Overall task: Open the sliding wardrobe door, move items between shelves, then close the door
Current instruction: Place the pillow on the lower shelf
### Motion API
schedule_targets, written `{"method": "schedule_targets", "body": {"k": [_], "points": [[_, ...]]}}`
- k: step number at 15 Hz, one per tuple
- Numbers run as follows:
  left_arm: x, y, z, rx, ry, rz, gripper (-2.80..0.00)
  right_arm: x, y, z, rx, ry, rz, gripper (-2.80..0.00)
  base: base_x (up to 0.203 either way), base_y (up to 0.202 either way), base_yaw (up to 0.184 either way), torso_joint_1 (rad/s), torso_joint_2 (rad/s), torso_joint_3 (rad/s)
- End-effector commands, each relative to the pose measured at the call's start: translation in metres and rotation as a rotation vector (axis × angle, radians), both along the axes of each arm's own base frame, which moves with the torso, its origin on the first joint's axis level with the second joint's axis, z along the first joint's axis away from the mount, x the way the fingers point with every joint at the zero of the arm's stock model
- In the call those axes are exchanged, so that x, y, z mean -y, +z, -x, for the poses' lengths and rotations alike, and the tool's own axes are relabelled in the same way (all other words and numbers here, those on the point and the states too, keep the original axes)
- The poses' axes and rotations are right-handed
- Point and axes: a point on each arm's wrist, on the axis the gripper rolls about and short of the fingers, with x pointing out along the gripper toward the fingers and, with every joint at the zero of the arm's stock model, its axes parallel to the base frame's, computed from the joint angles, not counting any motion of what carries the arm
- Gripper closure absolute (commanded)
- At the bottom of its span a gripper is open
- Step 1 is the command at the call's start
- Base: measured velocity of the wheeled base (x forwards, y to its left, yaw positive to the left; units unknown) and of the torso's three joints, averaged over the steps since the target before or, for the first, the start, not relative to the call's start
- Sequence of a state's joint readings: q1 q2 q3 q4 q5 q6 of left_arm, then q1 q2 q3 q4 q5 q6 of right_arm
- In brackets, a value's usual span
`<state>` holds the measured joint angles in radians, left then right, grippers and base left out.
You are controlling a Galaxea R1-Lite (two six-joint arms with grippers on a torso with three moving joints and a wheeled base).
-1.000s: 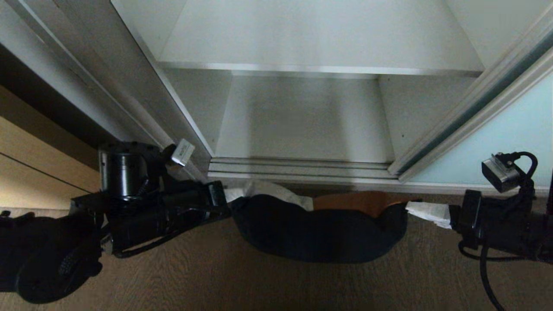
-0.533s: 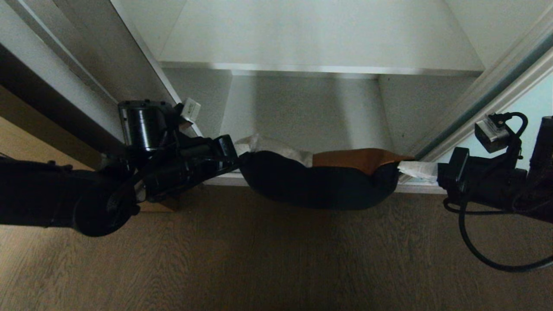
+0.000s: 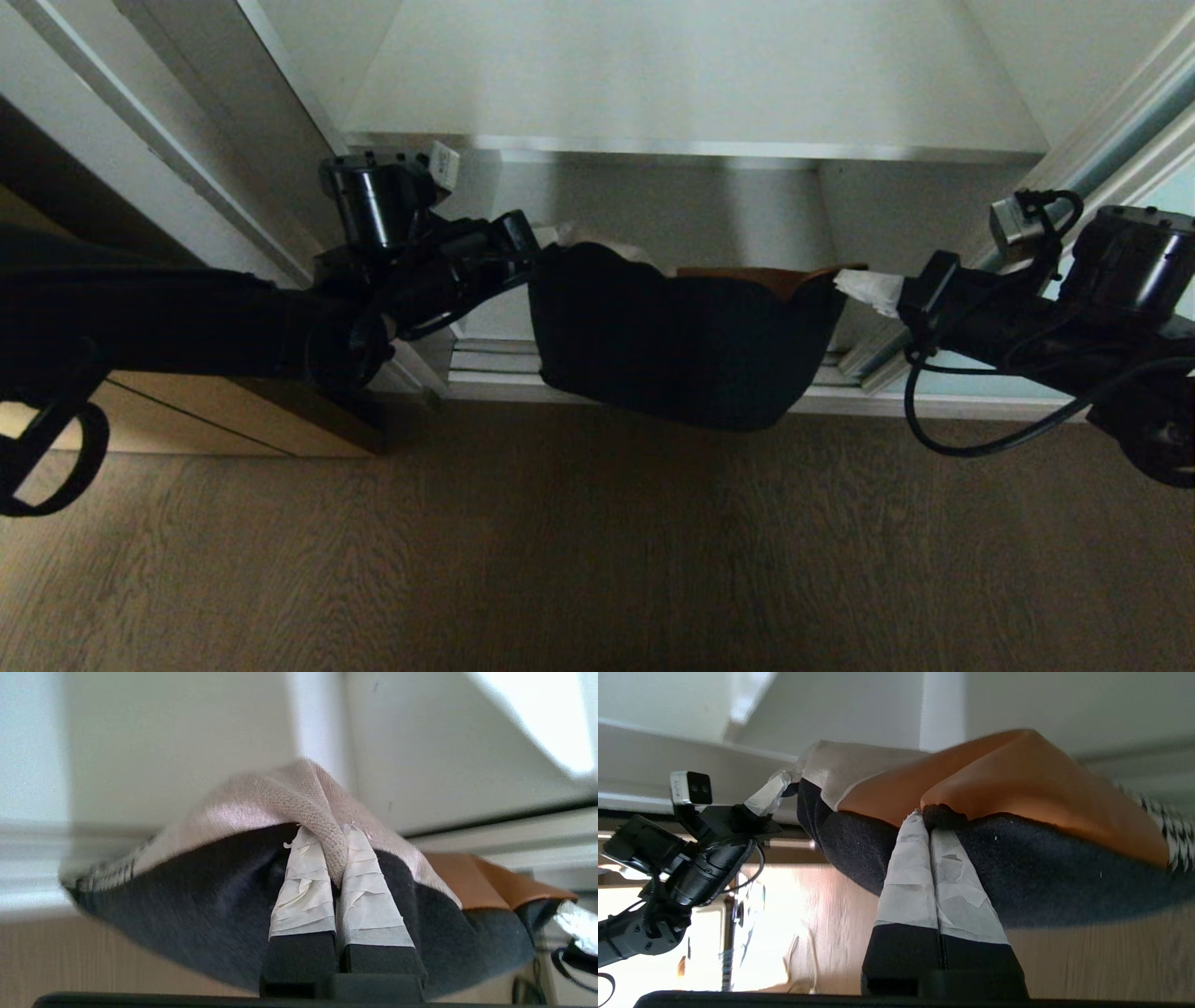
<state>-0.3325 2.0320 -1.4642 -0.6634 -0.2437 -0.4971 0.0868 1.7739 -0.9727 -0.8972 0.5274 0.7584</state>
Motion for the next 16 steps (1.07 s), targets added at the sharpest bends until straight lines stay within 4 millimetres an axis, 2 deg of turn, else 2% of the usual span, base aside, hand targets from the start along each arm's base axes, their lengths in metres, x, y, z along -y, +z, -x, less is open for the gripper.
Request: {"method": "schedule_targets", "body": {"k": [1,5,6,7,8,9,13,14,15,16], "points": [[0.001,0.007,-0.019,0.051,0.006,0.019,0.00,0.005,0.004,-0.013,0.034,-0.010,-0.005,0.00,0.000,0.000,0.000,0.000,0.00,0.000],[-0.001,0.041,-0.010,0.129,-0.041,0.037,0.00,0.007,0.023,-0.008,0.098,-0.015,-0.011,0.00,0.000,0.000,0.000,0.000,0.00,0.000],[-0.002,0.044,-0.008,0.140,-0.055,0.037,0.00,0.007,0.023,-0.008,0.105,-0.014,-0.012,0.00,0.000,0.000,0.000,0.000,0.00,0.000],[-0.001,0.039,-0.010,0.131,-0.063,0.031,0.00,0.008,0.019,-0.011,0.102,-0.017,-0.011,0.00,0.000,0.000,0.000,0.000,0.00,0.000],[0.000,0.027,-0.017,0.104,-0.062,0.021,0.00,0.010,0.010,-0.017,0.078,-0.023,-0.009,0.00,0.000,0.000,0.000,0.000,0.00,0.000],[0.000,0.004,-0.027,0.056,-0.055,0.003,0.00,0.012,-0.005,-0.026,0.038,-0.030,-0.006,0.00,0.000,0.000,0.000,0.000,0.00,0.000],[-0.002,-0.111,-0.069,-0.081,-0.045,-0.033,0.00,0.015,-0.087,-0.068,-0.104,-0.045,0.002,0.00,0.000,0.000,0.000,0.000,0.00,0.000],[-0.004,-0.136,-0.078,-0.110,-0.051,-0.039,0.00,0.015,-0.102,-0.074,-0.100,-0.048,0.002,0.00,0.000,0.000,0.000,0.000,0.00,0.000],[-0.007,-0.148,-0.085,-0.117,-0.053,-0.040,0.00,0.016,-0.108,-0.075,-0.103,-0.048,0.003,0.00,0.000,0.000,0.000,0.000,0.00,0.000],[-0.010,-0.151,-0.088,-0.117,-0.052,-0.038,0.00,0.016,-0.105,-0.071,-0.092,-0.044,0.003,0.00,0.000,0.000,0.000,0.000,0.00,0.000]]}}
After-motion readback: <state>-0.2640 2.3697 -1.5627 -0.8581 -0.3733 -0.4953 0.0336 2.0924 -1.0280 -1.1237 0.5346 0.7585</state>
